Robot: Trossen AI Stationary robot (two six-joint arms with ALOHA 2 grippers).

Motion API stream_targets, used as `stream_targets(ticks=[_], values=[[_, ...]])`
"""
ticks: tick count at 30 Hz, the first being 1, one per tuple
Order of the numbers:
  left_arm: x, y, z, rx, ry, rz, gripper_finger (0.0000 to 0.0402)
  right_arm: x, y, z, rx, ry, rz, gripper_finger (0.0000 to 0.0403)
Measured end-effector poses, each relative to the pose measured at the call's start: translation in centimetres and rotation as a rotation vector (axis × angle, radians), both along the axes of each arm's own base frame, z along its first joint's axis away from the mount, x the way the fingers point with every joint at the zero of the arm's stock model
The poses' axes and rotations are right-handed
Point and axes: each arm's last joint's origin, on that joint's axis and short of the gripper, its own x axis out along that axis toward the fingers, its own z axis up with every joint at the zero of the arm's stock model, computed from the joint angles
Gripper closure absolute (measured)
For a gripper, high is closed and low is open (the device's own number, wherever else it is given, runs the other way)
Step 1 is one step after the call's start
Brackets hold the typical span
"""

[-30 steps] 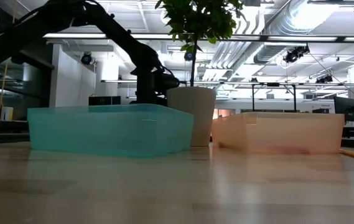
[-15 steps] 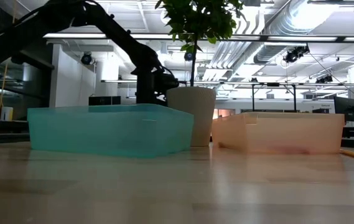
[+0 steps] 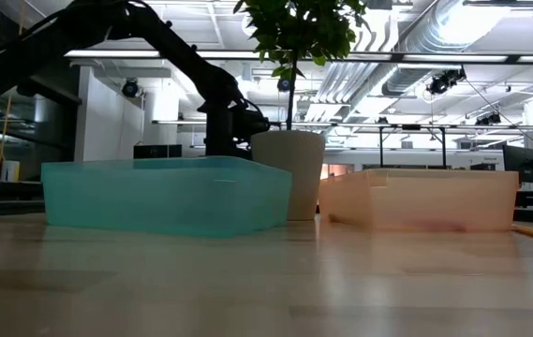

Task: Sort pens & pencils
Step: Put the orange pencil into the blue bin

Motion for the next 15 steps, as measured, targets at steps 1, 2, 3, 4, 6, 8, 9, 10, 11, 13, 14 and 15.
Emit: stream_targets(ticks=[1, 2, 3, 4, 6, 8, 9, 10, 11, 13, 14, 15], values=[[-0.04, 0.01, 0.0, 0.003, 0.006, 0.002, 0.0296, 0.0, 0.0, 0.0, 0.0, 0.0, 0.0, 0.0295], [-0.03, 0.01, 0.0, 0.005, 0.008, 0.003, 0.0296, 0.0, 0.0, 0.0, 0.0, 0.0, 0.0, 0.0295], [-0.03, 0.01, 0.0, 0.005, 0.008, 0.003, 0.0296, 0.0, 0.0, 0.0, 0.0, 0.0, 0.0, 0.0295], [-0.03, 0.01, 0.0, 0.006, 0.008, 0.003, 0.0296, 0.0, 0.0, 0.0, 0.0, 0.0, 0.0, 0.0295], [-0.05, 0.03, 0.0, 0.012, 0.014, 0.003, 0.0296, 0.0, 0.0, 0.0, 0.0, 0.0, 0.0, 0.0295], [-0.07, 0.05, 0.0, 0.019, 0.02, 0.003, 0.0296, 0.0, 0.0, 0.0, 0.0, 0.0, 0.0, 0.0295], [-0.07, 0.06, 0.0, 0.022, 0.023, 0.004, 0.0296, 0.0, -0.01, 0.0, 0.0, 0.0, 0.0, 0.0295], [-0.09, 0.08, 0.0, 0.029, 0.029, 0.004, 0.0296, 0.0, 0.0, 0.0, 0.0, -0.001, -0.001, 0.0295], [-0.09, 0.09, 0.0, 0.031, 0.03, 0.003, 0.0296, 0.0, 0.0, 0.0, 0.001, -0.001, -0.001, 0.0295], [-0.1, 0.08, 0.0, 0.031, 0.032, 0.0, 0.0296, 0.0, 0.0, 0.0, 0.001, -0.001, -0.001, 0.0295], [-0.1, 0.09, 0.0, 0.032, 0.032, -0.001, 0.0296, 0.0, 0.0, 0.0, 0.001, -0.001, -0.001, 0.0295], [-0.1, 0.09, 0.0, 0.032, 0.033, -0.001, 0.0296, 0.0, -0.01, 0.0, 0.001, -0.001, -0.001, 0.0295]])
